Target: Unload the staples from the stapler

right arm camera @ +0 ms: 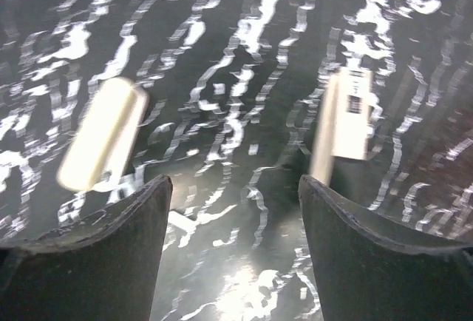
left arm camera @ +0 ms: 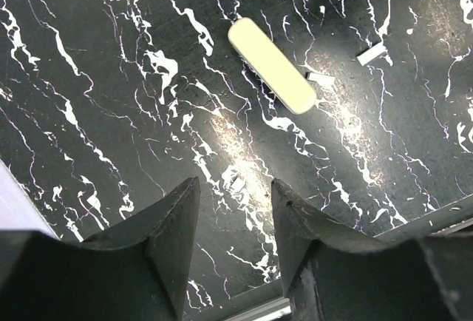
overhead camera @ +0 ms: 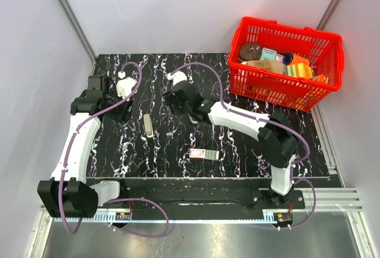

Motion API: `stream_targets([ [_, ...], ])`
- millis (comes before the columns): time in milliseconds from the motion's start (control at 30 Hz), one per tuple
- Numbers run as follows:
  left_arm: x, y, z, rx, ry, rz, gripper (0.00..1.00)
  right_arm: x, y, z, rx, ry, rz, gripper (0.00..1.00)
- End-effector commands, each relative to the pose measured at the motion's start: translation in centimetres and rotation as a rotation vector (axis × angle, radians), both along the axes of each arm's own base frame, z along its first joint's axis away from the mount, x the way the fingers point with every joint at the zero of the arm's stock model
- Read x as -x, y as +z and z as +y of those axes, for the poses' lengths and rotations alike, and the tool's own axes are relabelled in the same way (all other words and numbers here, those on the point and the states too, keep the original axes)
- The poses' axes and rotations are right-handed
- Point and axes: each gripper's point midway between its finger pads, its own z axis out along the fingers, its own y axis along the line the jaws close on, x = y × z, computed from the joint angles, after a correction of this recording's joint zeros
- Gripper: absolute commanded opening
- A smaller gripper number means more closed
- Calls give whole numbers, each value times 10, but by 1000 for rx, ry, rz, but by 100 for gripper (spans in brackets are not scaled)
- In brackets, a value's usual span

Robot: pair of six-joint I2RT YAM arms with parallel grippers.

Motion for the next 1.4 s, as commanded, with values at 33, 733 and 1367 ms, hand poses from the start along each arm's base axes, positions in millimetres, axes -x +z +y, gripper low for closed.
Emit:
stream_targets([
  [33, 0, 14, 10, 17, 33, -48, 48, 62, -4, 61, -41, 270, -18, 73],
  [733, -4, 23, 13, 26, 82, -58, 48, 85, -82, 97, 96, 379, 44, 55],
  [1367, -1, 25, 10, 40, 64, -57, 48, 67, -104, 111, 191, 384, 32, 37],
])
